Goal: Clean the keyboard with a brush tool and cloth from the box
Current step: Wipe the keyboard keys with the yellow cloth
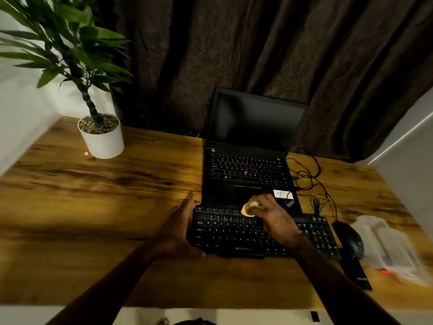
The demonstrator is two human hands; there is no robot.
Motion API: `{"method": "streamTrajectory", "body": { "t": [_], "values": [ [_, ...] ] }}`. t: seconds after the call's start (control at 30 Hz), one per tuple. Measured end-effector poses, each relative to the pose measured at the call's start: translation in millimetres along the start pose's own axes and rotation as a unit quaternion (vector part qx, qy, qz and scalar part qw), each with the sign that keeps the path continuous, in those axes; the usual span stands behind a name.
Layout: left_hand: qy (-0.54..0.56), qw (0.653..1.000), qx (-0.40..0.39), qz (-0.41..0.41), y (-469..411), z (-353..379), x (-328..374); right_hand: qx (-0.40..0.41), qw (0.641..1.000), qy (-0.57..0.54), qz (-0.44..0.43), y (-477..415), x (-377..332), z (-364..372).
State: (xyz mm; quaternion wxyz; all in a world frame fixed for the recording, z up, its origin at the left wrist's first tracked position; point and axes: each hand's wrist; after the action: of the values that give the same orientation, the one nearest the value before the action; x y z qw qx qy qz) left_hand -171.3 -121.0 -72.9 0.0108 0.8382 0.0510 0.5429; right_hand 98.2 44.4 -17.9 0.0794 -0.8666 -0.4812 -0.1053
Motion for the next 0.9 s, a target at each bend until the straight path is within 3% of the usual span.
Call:
{"method": "streamTrajectory", "body": {
  "t": [0.17,0.5,0.7,0.9],
  "values": [
    [-0.006,1.0,0.004,-0.016,0.2,-1.0,3.4,0.014,0.999,-0.037,-0.015,-16.8,-21.8,0.0],
    [-0.003,0.999,-0.002,-0.035,2.1,-1.8,1.8,-0.02,1.0,0.012,0.01,12.3,12.7,5.0],
    [-0.002,1.0,-0.003,-0.02,-0.2,-2.0,-1.0,0.01,1.0,0.005,-0.008,-1.3,-4.2,2.3],
    [-0.009,1.0,-0.005,-0.02,-1.3,-0.7,-3.1,0.015,0.998,0.007,0.057,30.6,32.0,5.4]
  ]
}}
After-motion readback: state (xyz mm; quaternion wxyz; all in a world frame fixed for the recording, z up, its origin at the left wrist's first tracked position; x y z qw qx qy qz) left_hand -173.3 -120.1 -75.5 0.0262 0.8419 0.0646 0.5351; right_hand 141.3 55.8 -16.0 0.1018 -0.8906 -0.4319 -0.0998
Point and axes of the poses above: each hand's wrist, its own y-axis away from the middle knuckle, its own z-axis out of the palm, x = y × z, and after that the axes turned 14 degrees about y, right-handed
